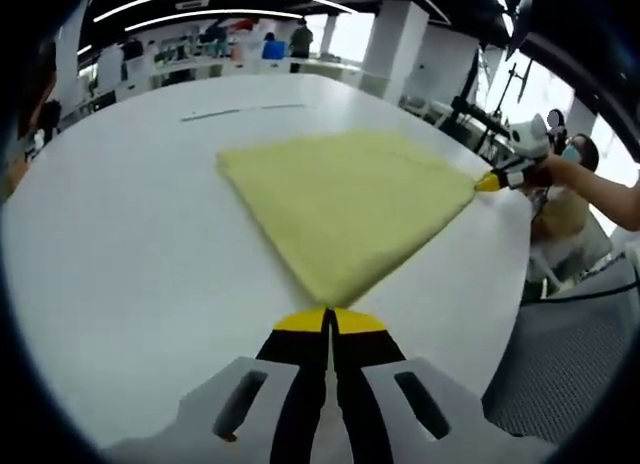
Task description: Fold the garment on the visible template until the final outline fits inside the template.
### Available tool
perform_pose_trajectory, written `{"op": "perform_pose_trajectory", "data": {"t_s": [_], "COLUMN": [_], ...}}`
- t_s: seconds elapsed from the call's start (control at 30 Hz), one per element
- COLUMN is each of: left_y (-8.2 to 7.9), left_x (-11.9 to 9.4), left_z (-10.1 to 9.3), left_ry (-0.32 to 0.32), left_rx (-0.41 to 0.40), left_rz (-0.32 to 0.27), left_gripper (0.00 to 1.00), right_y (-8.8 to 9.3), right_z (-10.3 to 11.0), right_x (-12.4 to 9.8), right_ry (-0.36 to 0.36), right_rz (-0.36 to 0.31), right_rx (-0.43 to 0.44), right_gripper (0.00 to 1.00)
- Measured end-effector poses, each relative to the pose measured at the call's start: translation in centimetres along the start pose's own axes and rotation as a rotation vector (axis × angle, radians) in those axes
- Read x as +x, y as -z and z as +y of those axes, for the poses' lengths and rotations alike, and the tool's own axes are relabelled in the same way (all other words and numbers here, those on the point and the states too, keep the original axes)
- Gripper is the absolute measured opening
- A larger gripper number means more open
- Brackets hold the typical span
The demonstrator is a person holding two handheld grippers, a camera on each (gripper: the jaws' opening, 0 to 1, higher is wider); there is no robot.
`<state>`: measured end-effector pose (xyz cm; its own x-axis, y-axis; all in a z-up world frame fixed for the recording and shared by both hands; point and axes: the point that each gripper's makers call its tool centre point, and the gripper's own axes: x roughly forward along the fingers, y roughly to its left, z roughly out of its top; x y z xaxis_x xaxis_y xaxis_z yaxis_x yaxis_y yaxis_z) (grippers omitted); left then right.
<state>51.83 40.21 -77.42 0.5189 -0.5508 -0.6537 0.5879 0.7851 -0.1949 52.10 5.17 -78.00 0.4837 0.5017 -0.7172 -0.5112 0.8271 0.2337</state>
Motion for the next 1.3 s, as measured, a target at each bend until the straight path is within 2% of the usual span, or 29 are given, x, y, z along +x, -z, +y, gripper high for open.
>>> {"op": "perform_pose_trajectory", "data": {"t_s": [0.2,0.33,0.53,0.67,0.83,1.07,1.17,1.3], "left_y": [-0.1,-0.4,-1.4,-2.2,-3.5,-4.7,-4.9,-5.2], "left_x": [-0.2,-0.4,-0.8,-1.1,-1.9,-2.9,-3.3,-3.8], "left_z": [-0.4,-0.7,-0.9,-1.2,-1.8,-2.5,-2.5,-2.4], "left_ry": [0.005,0.009,0.010,0.005,-0.002,-0.017,-0.030,-0.041], "left_rx": [0.033,0.047,0.019,0.000,0.004,0.018,0.039,0.030], "left_rz": [-0.011,-0.015,-0.056,-0.087,-0.139,-0.183,-0.183,-0.211], "left_gripper": [0.00,0.00,0.15,0.28,0.46,0.63,0.71,0.82], "right_y": [-0.2,-0.9,-1.3,-1.7,-1.8,-2.8,-3.2,-3.8], "right_z": [0.0,0.6,1.4,2.1,3.0,4.9,5.7,6.4], "right_x": [-0.4,-0.9,-1.2,-1.6,-1.9,-2.9,-3.2,-3.7], "right_ry": [0.018,0.007,0.008,0.004,0.000,-0.013,-0.016,-0.013], "right_rz": [-0.012,-0.045,-0.052,-0.065,-0.070,-0.122,-0.139,-0.163], "right_rx": [0.002,0.010,-0.031,-0.050,-0.077,-0.099,-0.107,-0.111], "right_gripper": [0.01,0.13,0.33,0.49,0.63,0.79,0.88,0.94]}}
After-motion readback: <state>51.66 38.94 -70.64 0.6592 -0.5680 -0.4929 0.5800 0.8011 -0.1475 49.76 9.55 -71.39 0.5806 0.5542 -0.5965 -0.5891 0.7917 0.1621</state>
